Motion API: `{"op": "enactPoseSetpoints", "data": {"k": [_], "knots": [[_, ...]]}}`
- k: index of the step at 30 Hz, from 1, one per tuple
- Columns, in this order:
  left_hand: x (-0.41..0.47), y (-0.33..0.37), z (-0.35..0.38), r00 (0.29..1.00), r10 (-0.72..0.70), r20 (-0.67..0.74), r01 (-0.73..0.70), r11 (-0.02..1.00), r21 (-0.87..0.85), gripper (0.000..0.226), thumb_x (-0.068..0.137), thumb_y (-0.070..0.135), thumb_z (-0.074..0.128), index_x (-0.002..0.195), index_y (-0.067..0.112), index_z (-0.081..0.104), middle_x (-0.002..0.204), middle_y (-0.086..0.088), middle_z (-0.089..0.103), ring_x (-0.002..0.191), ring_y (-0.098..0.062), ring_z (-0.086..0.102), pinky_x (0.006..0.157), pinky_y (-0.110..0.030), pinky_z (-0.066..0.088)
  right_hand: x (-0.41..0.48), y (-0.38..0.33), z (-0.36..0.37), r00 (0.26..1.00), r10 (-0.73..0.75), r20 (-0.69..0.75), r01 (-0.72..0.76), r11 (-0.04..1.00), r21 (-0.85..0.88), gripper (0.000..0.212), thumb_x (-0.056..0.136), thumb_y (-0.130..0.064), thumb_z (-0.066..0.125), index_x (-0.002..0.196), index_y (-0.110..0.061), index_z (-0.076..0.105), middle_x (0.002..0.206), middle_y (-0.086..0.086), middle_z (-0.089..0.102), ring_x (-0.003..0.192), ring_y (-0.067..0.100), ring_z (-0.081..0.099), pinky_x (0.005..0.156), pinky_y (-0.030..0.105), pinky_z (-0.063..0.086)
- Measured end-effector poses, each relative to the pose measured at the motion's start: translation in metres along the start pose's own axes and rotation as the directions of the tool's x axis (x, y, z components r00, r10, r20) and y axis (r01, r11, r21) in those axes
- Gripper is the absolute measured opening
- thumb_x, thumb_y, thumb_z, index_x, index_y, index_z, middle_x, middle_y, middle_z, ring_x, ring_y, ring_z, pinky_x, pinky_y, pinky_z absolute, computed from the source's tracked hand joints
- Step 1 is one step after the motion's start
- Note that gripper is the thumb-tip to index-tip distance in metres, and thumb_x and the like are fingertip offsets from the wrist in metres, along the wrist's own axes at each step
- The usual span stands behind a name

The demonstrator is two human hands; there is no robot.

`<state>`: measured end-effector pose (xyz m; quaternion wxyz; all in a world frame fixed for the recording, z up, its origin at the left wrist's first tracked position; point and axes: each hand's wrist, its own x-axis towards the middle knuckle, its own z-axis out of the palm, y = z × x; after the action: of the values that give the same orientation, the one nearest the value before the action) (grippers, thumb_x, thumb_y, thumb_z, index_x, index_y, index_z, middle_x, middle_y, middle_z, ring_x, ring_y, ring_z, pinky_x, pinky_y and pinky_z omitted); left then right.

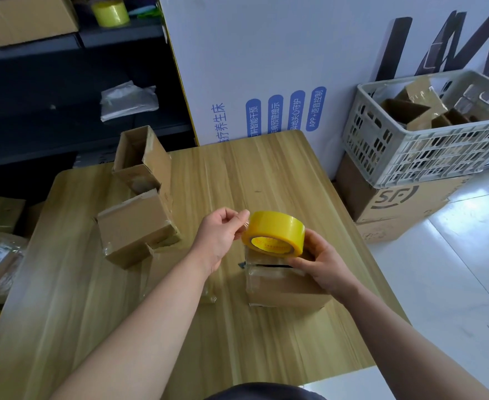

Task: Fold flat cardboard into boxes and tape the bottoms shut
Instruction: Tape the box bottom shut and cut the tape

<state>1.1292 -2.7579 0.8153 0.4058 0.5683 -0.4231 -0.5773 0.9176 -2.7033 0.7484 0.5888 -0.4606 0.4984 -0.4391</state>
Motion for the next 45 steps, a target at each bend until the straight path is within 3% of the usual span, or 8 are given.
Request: {"op": "enactPoseSetpoints", "data": {"k": [7,11,16,24,30,37,41,45], "knots": [[-0.006,-0.007,-0.001,0.989,-0.147,-0.004,0.143,0.968,-0.206,0.017,0.087,0.000,0.064,0.075,0.007,0.054,0.071,-0.010,0.065,0.059,-0.012,0.062,0.054,-0.020,0.053,-0.002,-0.007,-0.006,0.999,0.020,-0.033,-0.015,0.989,0.145,0.049,0.074,-0.001,0.071,0.120,-0.012,0.059,0.107,0.005,0.070,0.099,0.017,0.066,0.082,0.025,0.053],[-0.010,-0.014,-0.007,0.952,-0.292,0.095,0.304,0.857,-0.416,0.025,0.087,-0.010,0.058,0.099,0.011,0.050,0.070,-0.013,0.065,0.054,-0.015,0.063,0.051,-0.024,0.055,-0.004,-0.009,-0.009,0.998,0.024,-0.061,-0.010,0.976,0.219,0.049,0.073,-0.009,0.073,0.120,-0.015,0.061,0.105,0.004,0.071,0.097,0.017,0.066,0.078,0.024,0.054],[-0.013,-0.007,-0.010,0.856,-0.428,0.290,0.497,0.835,-0.235,0.010,0.093,0.007,0.053,0.089,0.005,0.061,0.063,-0.008,0.062,0.051,-0.015,0.062,0.052,-0.027,0.057,-0.003,-0.009,-0.011,0.998,0.029,-0.047,-0.017,0.970,0.243,0.090,0.054,-0.036,0.091,0.133,-0.013,0.054,0.117,0.007,0.068,0.105,0.017,0.065,0.085,0.026,0.053],[-0.012,-0.014,0.000,0.937,-0.296,0.184,0.328,0.928,-0.178,0.017,0.092,0.002,0.057,0.101,0.016,0.056,0.073,-0.005,0.066,0.058,-0.013,0.061,0.057,-0.026,0.055,-0.004,-0.012,-0.003,0.998,0.065,-0.022,-0.065,0.998,0.011,0.048,0.082,-0.001,0.071,0.120,-0.027,0.056,0.106,0.005,0.069,0.099,0.018,0.065,0.084,0.030,0.055],[-0.011,-0.019,0.000,0.985,-0.148,-0.089,0.129,0.974,-0.185,0.023,0.092,-0.004,0.054,0.103,0.016,0.051,0.077,-0.003,0.058,0.062,-0.015,0.054,0.062,-0.028,0.051,-0.004,-0.010,-0.005,0.996,0.052,-0.069,-0.042,0.989,0.143,0.043,0.078,0.003,0.070,0.115,-0.016,0.058,0.100,0.008,0.068,0.091,0.021,0.065,0.080,0.032,0.055],[-0.015,-0.035,-0.003,0.974,0.080,-0.212,-0.053,0.990,0.132,0.015,0.092,0.009,0.060,0.100,0.017,0.051,0.085,-0.002,0.060,0.067,-0.015,0.056,0.056,-0.017,0.048,-0.005,-0.007,-0.003,0.981,-0.001,-0.193,0.026,0.992,0.124,0.040,0.084,0.007,0.064,0.116,-0.017,0.059,0.101,0.015,0.066,0.090,0.023,0.063,0.080,0.036,0.053],[-0.012,-0.042,-0.005,0.991,-0.031,-0.130,0.058,0.976,0.209,0.015,0.096,0.016,0.056,0.107,0.008,0.063,0.076,0.000,0.060,0.060,-0.010,0.055,0.058,-0.021,0.048,-0.005,-0.008,-0.004,0.987,0.007,-0.162,-0.009,1.000,-0.011,0.029,0.090,-0.016,0.066,0.118,-0.016,0.058,0.104,0.010,0.067,0.093,0.020,0.063,0.082,0.033,0.052],[-0.015,-0.038,-0.005,0.955,-0.297,0.016,0.296,0.946,-0.133,0.016,0.096,0.020,0.057,0.087,0.006,0.060,0.063,-0.002,0.049,0.054,-0.012,0.050,0.054,-0.025,0.052,-0.005,-0.008,-0.001,0.992,0.047,-0.114,-0.063,0.989,-0.137,0.031,0.083,-0.035,0.068,0.109,-0.020,0.058,0.099,0.010,0.064,0.090,0.018,0.059,0.084,0.041,0.050]]}}
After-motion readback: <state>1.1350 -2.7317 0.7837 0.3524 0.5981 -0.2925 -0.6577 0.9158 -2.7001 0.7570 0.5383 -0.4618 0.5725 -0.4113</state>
